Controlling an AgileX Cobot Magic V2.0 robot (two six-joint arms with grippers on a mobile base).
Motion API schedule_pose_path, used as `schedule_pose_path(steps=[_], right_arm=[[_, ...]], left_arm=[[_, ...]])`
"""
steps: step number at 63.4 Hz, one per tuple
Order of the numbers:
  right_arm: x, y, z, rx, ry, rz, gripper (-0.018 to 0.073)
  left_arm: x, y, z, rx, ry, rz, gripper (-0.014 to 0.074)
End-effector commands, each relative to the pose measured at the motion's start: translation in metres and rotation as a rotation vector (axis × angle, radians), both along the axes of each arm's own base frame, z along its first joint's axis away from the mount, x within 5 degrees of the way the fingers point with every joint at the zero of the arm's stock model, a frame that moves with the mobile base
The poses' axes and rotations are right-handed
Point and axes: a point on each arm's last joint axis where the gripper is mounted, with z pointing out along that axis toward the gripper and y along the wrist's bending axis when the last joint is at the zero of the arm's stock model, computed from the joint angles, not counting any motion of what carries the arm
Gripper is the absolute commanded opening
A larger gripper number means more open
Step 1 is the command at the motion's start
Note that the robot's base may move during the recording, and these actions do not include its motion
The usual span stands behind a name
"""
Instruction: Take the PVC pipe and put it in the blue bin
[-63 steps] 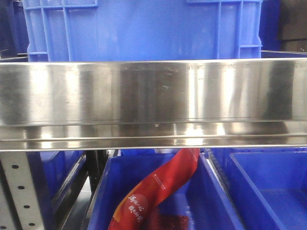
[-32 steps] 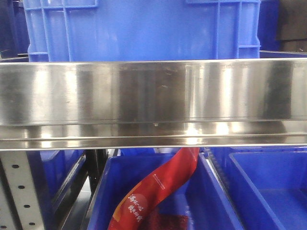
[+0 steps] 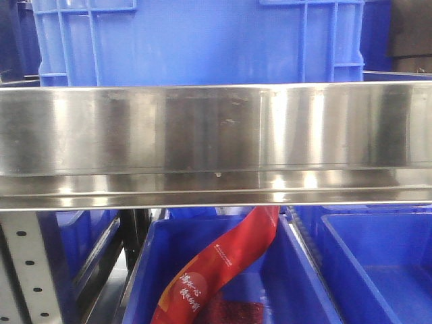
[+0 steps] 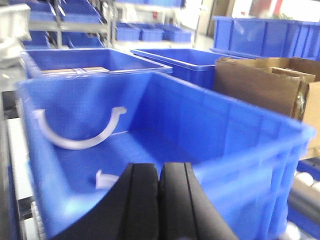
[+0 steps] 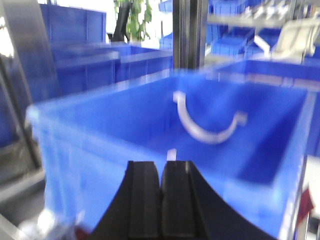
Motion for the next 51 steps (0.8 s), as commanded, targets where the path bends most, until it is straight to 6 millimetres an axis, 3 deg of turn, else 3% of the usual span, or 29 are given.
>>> schedule_pose_path(steps=[1,10,20,51], right_arm=[[-0.012,-0.006,-0.002,0.032,-0.039,0.003,-0.0162],[-0.022,-0.011,0.002,0.049,-0.069,0.003,-0.0162],[-0.024,-0.013,0.004,0.057,-0.084,0.003,-0.0162],[-0.024,-0.013,0.004,0.057,-0.084,0.003,-0.0162]], left_arm=[[-0.017,0.008,-0.007,-0.037,-0.044,-0.001,-0.0111],[-0.037,0.019,-0.014,-0.052,-0.071,-0.001,-0.0111],[-0.047,0.025,-0.008,-0.077,-0.116,-0.001,-0.0111],[-0.049,0.026,-0.005,-0.088,-0.137,0.002,-0.0111]])
